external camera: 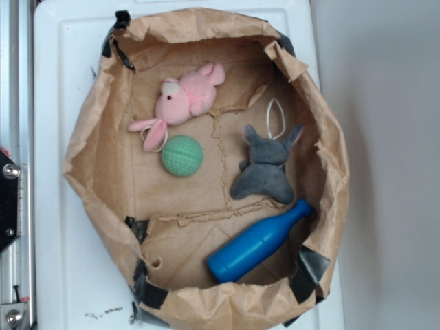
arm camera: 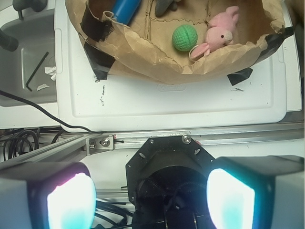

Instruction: Grab the pink bunny.

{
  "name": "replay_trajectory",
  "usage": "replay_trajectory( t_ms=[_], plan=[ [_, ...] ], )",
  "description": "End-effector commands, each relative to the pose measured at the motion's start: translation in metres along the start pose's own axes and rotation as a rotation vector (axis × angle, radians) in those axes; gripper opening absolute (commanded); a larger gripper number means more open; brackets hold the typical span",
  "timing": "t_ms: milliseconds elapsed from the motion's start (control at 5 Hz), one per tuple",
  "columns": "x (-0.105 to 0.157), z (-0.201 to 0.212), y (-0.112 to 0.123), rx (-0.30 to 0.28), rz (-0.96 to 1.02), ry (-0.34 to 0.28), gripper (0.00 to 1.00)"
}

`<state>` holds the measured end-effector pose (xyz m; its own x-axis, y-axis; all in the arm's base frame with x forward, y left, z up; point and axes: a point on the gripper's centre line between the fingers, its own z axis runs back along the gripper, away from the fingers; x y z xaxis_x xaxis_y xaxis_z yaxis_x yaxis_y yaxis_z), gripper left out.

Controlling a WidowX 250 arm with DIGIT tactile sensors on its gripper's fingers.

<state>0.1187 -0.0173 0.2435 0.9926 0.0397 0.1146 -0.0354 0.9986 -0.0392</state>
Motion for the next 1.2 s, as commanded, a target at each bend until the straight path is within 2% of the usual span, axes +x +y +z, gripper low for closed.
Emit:
replay_trajectory(
  t_ms=[0,200,400,600,800,1000],
  plan=[
    [0.000,0.000,0.000,0.000,0.000,0.000,1.00],
    [0.047,-0.008,0.000,-0.023,0.014,-0.057,1.00],
    [0.094,-0.015,0.002,-0.020,0.028,-0.116,1.00],
    [0.108,-0.020,0.008,-0.012,-0.032,-0.190,1.00],
    [0.124,-0.015,0.018,-0.190,-0.249,-0.218,1.00],
    [0.124,-0.015,0.018,-0.190,-0.249,-0.218,1.00]
  ],
)
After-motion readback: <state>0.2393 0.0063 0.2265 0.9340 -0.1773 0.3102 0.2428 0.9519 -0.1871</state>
